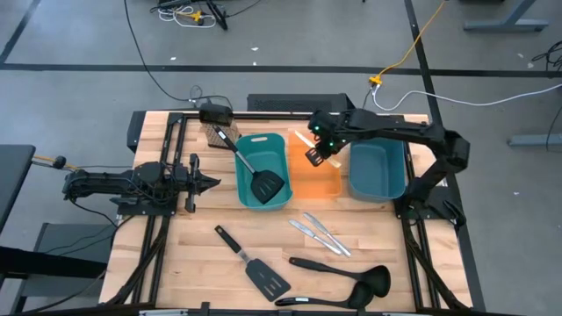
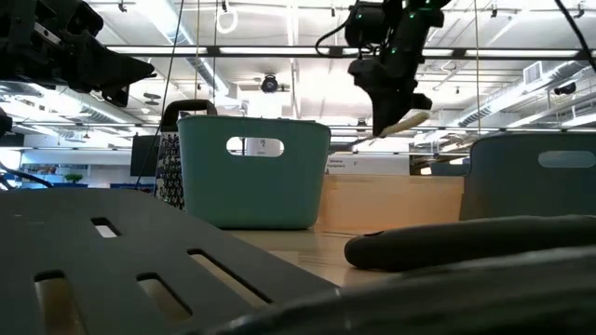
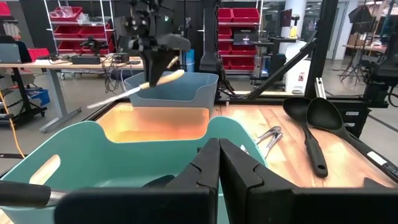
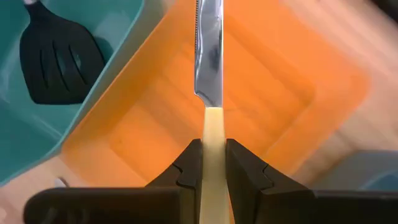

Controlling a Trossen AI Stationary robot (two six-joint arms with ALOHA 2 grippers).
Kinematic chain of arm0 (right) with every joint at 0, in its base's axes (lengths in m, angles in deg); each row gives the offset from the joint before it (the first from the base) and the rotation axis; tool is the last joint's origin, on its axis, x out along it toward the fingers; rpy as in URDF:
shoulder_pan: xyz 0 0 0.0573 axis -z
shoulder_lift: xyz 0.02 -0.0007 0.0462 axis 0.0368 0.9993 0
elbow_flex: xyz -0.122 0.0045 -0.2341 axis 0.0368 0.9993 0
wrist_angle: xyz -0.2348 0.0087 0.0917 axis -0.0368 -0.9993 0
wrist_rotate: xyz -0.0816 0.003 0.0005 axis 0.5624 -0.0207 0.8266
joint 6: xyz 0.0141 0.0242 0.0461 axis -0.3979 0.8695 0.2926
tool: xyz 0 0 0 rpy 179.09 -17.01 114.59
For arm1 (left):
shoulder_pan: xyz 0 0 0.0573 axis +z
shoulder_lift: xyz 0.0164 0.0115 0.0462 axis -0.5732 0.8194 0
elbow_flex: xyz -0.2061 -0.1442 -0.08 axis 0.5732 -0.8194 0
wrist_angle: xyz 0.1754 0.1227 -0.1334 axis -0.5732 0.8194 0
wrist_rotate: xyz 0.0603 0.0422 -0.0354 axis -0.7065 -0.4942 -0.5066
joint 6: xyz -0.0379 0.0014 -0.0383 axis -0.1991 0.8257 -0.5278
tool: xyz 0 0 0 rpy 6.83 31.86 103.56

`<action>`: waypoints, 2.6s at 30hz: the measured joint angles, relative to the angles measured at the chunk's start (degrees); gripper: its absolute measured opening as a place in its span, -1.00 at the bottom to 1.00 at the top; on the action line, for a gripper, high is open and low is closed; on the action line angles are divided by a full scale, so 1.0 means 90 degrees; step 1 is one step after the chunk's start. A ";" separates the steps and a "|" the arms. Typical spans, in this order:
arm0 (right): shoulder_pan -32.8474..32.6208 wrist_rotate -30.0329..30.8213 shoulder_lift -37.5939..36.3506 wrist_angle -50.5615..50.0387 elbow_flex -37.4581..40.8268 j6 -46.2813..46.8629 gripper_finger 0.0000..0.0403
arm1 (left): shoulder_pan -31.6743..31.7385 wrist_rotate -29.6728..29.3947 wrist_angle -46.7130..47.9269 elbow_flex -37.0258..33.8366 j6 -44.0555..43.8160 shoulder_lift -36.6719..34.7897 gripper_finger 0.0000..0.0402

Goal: Pick & Place Kitchen Items
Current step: Put the yellow table knife into the orange bin, then put the top black serving spoon into the blue bin

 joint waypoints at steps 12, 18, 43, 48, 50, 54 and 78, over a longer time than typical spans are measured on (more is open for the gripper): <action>-0.0026 0.0441 0.0918 0.0286 0.0002 0.0324 -0.73 | 0.0000 0.0000 0.0000 0.0000 0.0000 -0.0001 -0.95; -0.0068 0.0528 0.1351 0.0472 0.0005 0.0344 -0.73 | 0.0001 0.0113 0.0000 0.0000 0.0004 -0.0002 -0.95; -0.0079 -0.0222 0.1816 0.1783 0.0978 0.0307 -0.72 | 0.0000 0.0146 -0.0021 0.0000 0.0053 -0.0001 -0.95; -0.0051 -0.0401 0.1788 0.1396 0.0877 0.0202 -0.40 | 0.0000 0.0146 -0.0022 0.0000 0.0044 -0.0002 -0.95; -0.0015 -0.0445 0.1700 0.1088 0.0705 0.0061 -0.27 | 0.0000 0.0148 -0.0019 0.0000 0.0044 -0.0002 -0.95; 0.0048 -0.0446 0.1471 0.0201 0.0211 -0.0283 -0.10 | 0.0000 0.0146 -0.0017 0.0000 0.0036 -0.0002 -0.95; -0.2953 0.1587 -0.4059 0.2494 -0.0625 -0.3284 -0.90 | 0.0000 0.0143 -0.0007 0.0000 0.0049 -0.0002 -0.95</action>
